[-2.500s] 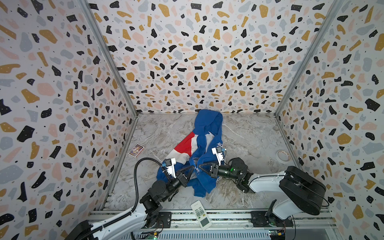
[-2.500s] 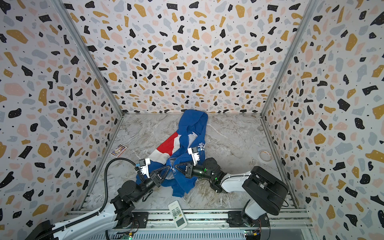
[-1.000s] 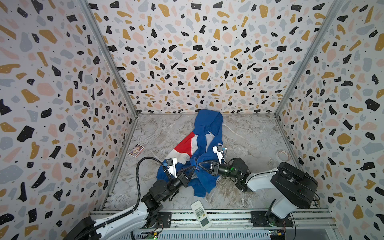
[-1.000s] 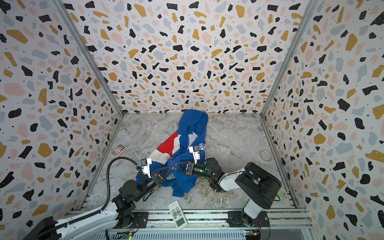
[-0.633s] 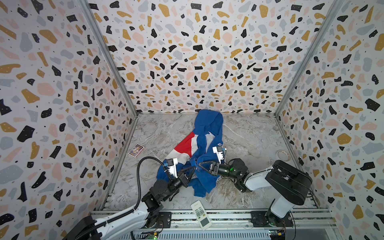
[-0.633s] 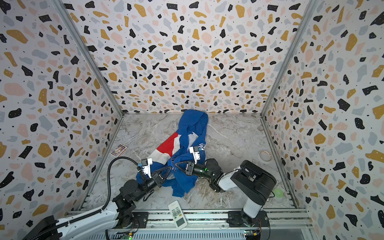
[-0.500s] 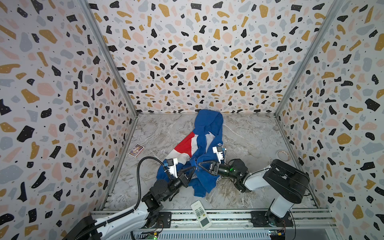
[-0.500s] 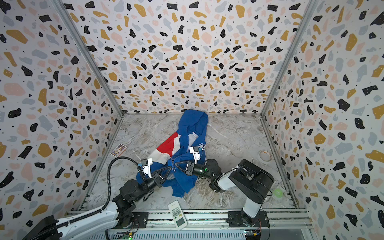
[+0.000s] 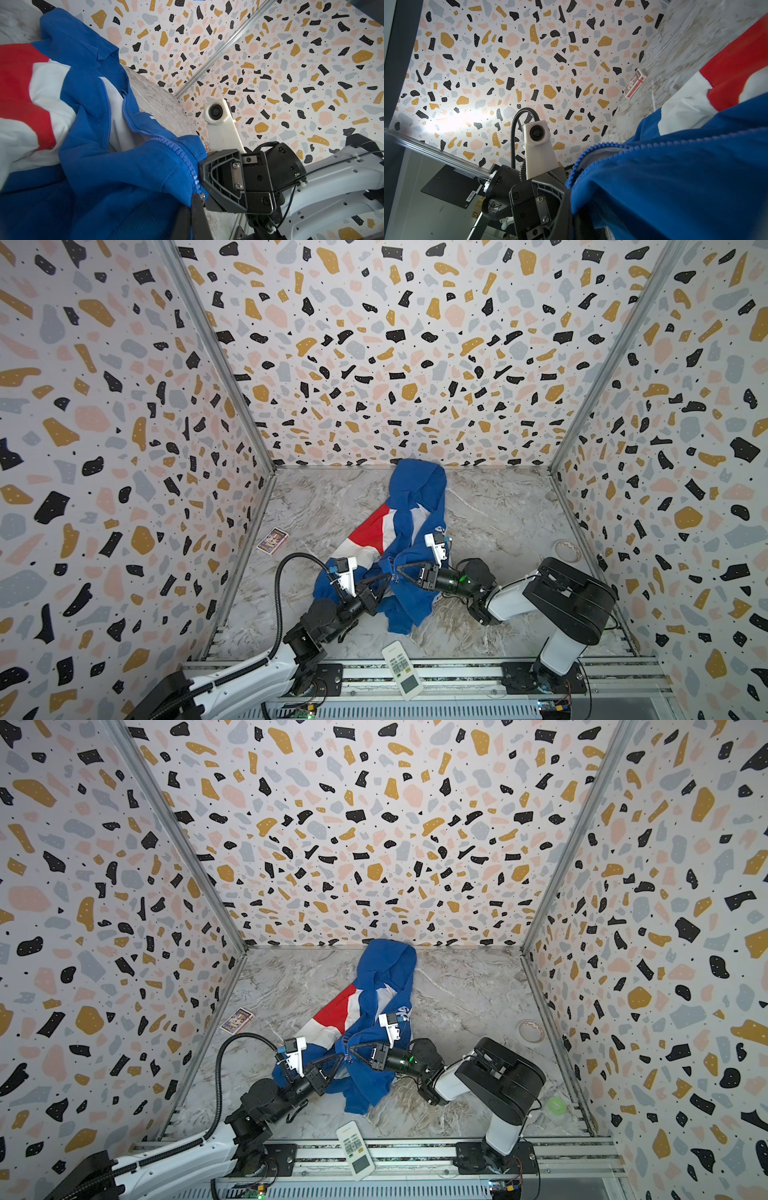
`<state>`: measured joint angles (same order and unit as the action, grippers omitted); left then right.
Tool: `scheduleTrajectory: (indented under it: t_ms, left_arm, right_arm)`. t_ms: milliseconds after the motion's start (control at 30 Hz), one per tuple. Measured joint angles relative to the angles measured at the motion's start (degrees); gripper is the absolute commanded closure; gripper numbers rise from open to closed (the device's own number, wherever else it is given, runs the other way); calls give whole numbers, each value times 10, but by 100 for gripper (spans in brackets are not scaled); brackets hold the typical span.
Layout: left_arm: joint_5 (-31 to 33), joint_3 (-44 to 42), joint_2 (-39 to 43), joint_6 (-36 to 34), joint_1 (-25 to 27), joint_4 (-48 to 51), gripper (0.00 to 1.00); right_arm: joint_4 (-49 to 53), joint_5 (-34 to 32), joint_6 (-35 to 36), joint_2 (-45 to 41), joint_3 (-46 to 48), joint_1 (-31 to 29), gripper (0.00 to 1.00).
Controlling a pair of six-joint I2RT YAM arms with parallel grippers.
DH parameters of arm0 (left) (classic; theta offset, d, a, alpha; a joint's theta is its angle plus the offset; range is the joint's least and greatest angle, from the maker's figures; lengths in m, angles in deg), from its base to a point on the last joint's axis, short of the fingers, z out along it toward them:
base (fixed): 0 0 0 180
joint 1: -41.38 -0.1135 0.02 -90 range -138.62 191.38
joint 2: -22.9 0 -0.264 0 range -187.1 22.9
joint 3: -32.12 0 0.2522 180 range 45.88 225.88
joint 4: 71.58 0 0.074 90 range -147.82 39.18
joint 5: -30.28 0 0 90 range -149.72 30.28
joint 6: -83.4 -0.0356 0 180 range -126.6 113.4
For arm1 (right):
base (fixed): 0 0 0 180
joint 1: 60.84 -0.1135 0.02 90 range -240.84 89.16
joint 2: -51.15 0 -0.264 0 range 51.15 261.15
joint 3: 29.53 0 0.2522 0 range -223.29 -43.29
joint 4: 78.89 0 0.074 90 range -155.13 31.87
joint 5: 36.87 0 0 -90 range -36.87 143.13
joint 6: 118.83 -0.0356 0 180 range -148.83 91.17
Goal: Zip up the jacket
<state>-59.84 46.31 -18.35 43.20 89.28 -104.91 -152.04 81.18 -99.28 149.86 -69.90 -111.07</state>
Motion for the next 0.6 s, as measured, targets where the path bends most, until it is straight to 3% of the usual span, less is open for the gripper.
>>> scheduleTrajectory:
  t_ms: [600]
  left_arm:
    - [4, 0, 16, -36, 0, 54, 100]
  right_arm:
    - [74, -1, 9, -21, -3, 0, 100]
